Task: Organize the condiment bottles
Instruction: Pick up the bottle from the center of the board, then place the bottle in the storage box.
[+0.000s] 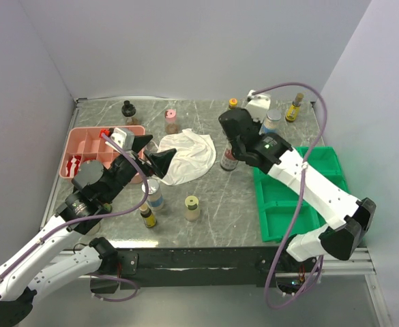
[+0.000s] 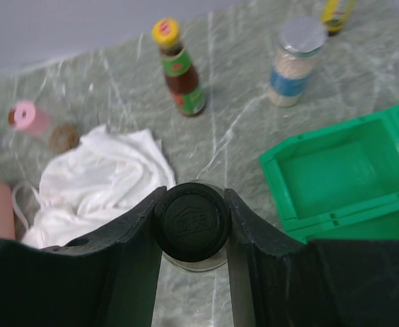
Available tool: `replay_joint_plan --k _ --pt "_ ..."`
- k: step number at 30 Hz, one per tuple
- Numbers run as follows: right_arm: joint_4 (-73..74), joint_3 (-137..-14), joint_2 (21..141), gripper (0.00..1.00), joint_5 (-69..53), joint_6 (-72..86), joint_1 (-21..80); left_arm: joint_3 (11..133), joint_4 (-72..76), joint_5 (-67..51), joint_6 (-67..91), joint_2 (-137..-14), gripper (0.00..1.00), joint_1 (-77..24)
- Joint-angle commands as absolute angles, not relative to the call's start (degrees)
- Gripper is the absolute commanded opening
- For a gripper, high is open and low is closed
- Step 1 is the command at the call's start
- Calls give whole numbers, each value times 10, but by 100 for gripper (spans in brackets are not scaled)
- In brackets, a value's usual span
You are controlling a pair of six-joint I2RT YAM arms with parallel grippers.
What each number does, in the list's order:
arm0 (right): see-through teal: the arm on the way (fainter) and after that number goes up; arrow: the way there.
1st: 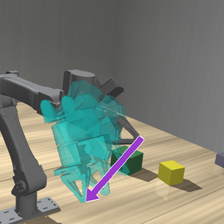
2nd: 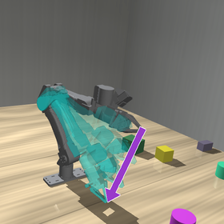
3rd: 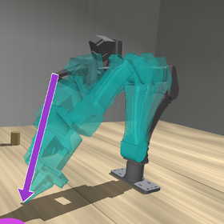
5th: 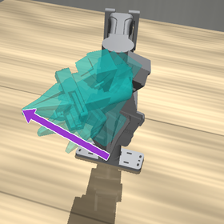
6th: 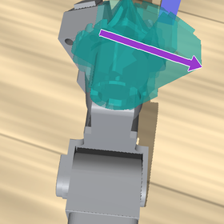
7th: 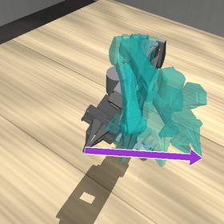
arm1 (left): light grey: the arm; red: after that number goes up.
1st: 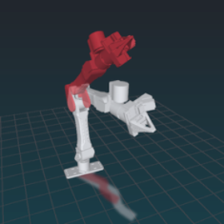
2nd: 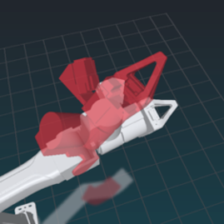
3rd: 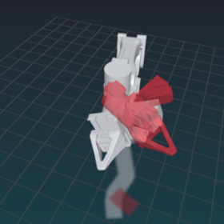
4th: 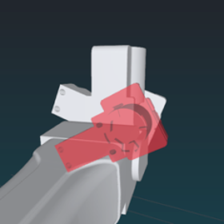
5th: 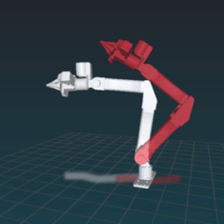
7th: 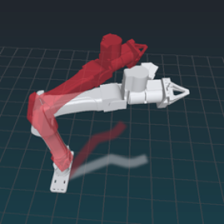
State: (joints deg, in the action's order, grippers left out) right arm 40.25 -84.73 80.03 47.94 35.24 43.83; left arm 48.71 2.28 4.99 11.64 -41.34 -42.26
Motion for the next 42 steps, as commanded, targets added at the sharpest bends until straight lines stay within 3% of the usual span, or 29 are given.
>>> replay_joint_plan --k 1,6,8,14,30,42 --pt "507 -946 805 0 641 452 423 486 38 60 107 -407 97 -425" --pt "771 -1059 846 0 718 643 368 485 39 62 108 -409 97 -425" --pt "805 -1056 844 0 720 664 345 485 39 64 108 -410 97 -425" --pt "776 -953 746 0 705 665 242 484 39 63 107 -413 97 -425" --pt "801 -875 631 0 722 605 63 486 36 71 105 -413 97 -426" --pt "796 -780 589 0 715 586 3 486 36 71 105 -416 97 -426"
